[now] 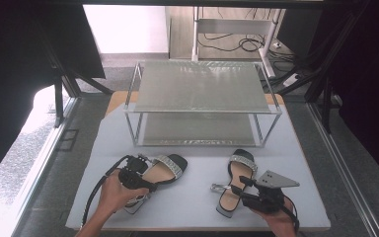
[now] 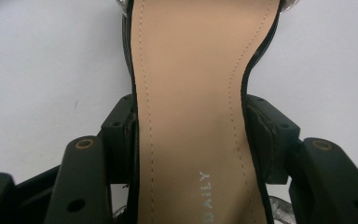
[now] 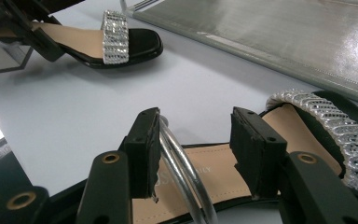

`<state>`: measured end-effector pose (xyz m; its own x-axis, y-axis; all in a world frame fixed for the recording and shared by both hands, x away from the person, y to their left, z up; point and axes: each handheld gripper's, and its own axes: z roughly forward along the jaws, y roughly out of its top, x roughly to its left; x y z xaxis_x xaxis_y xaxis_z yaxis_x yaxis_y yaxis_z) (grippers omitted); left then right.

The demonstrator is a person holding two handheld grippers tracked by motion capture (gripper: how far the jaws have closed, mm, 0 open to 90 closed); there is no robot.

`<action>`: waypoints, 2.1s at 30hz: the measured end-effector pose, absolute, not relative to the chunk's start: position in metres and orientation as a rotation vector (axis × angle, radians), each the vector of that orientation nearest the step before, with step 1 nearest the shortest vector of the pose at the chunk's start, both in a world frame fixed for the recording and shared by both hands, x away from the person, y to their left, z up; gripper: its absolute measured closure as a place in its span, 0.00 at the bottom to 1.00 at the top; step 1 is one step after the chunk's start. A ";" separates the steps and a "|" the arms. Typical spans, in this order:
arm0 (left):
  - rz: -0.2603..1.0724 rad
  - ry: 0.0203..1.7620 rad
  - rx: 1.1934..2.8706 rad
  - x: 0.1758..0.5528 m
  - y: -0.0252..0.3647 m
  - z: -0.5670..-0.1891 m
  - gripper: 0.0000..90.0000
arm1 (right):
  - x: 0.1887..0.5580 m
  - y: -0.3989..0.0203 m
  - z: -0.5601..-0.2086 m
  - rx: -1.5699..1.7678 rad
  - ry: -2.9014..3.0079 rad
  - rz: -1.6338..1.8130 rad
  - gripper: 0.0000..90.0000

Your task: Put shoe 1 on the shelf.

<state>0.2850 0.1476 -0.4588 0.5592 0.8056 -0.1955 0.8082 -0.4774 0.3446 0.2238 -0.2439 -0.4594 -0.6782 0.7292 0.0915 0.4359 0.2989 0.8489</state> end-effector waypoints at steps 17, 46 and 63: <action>0.006 1.187 2.387 0.292 0.148 -0.420 0.48 | 0.224 -0.248 -0.460 1.072 2.251 1.325 0.59; 0.038 1.038 2.299 0.309 0.140 -0.348 0.48 | 0.225 -0.256 -0.458 1.081 2.233 1.320 0.58; 0.050 0.966 2.250 0.322 0.127 -0.308 0.48 | 0.225 -0.256 -0.459 1.080 2.233 1.318 0.58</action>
<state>0.3218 0.1266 -0.3080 0.7239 0.6542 -0.2189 0.6283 -0.4941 0.6009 0.2251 -0.2564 -0.4588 -0.6577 0.7477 0.0911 0.4414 0.2846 0.8510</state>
